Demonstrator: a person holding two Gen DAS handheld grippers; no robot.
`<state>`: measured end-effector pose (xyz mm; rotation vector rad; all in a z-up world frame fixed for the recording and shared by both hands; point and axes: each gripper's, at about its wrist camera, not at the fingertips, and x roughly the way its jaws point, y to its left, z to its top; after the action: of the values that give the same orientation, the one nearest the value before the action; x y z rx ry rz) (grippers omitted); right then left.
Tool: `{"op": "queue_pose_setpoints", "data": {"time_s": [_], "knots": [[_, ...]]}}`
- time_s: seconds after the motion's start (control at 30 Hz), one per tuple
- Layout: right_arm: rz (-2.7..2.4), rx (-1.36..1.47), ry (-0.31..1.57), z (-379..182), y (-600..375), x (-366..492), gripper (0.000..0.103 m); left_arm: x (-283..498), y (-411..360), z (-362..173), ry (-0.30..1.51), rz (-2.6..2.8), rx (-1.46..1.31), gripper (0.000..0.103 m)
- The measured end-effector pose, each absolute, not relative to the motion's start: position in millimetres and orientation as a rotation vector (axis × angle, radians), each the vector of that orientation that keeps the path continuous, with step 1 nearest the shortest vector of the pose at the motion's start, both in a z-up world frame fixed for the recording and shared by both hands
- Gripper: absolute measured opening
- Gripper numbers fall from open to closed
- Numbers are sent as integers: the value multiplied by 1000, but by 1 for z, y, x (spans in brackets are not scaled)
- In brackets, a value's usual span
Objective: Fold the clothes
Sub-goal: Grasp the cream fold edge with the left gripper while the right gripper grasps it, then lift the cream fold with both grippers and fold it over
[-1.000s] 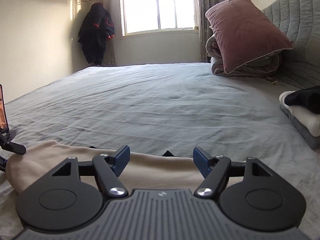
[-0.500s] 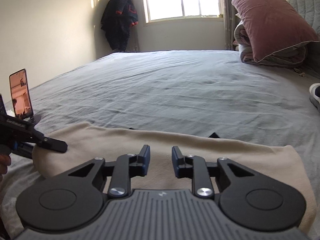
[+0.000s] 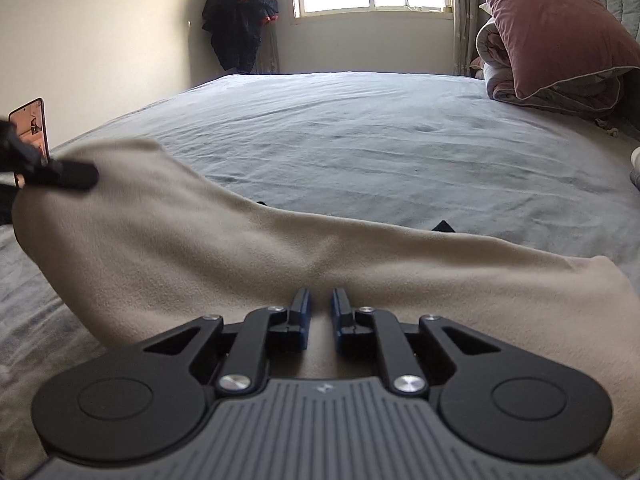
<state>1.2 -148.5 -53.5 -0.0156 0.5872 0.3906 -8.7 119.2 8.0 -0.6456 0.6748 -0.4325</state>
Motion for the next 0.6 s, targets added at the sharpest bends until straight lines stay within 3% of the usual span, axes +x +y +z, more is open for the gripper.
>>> {"op": "queue_pose_setpoints", "data": {"time_s": [0.13, 0.3, 0.47, 0.6], "knots": [[419, 88, 613, -47, -163, 5, 15, -10, 96, 32, 616, -497, -607, 23], [445, 300, 654, -42, -197, 9, 33, -11, 60, 49, 575, -569, -548, 23], [467, 540, 683, -41, -234, 10, 46, -3, 27, 48, 571, -617, -531, 24], [464, 686, 685, -43, -258, 10, 50, 7, 2, 34, 596, -640, -532, 20]]}}
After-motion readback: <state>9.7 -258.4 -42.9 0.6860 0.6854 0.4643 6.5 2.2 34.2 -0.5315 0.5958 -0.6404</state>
